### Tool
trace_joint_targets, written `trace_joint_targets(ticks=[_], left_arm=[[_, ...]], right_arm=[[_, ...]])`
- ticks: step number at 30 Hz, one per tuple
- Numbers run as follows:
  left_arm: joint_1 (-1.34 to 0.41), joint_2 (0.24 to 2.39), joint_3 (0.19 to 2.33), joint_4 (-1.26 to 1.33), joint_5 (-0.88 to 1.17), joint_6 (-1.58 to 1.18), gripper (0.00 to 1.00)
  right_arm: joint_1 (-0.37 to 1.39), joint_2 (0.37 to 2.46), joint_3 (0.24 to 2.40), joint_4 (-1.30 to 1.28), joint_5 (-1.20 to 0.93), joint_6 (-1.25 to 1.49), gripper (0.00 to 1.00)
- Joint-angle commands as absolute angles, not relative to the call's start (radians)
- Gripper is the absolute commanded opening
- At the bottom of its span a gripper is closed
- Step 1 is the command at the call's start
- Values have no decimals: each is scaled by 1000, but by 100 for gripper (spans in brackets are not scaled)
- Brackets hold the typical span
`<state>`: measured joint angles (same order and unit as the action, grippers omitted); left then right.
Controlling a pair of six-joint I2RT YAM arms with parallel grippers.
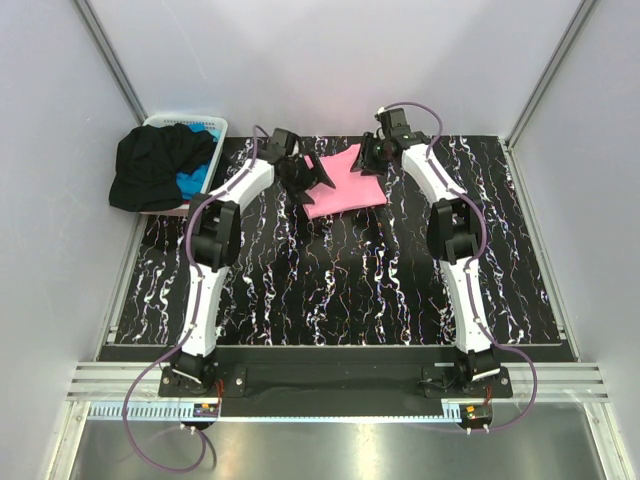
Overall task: Fold and stack the t-shirts
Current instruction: Fold the tshirt
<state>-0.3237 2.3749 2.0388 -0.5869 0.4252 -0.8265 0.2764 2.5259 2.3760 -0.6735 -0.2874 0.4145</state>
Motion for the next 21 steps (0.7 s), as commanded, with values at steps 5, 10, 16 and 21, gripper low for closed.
trace_joint_targets(ticks=[5, 10, 16, 21], left_arm=[[-328, 2365, 2060, -753, 143, -759, 86], [-331, 2373, 2065, -784, 69, -716, 88], [-334, 2396, 2079, -805, 75, -693, 88], [-365, 2388, 2120, -843, -44, -644, 89]], right_arm=[[282, 2569, 2396, -724, -334, 408, 45], [284, 2565, 2315, -732, -313, 426, 42], [285, 2540, 2206, -735, -281, 460, 41], [293, 2517, 2132, -736, -267, 474, 40]])
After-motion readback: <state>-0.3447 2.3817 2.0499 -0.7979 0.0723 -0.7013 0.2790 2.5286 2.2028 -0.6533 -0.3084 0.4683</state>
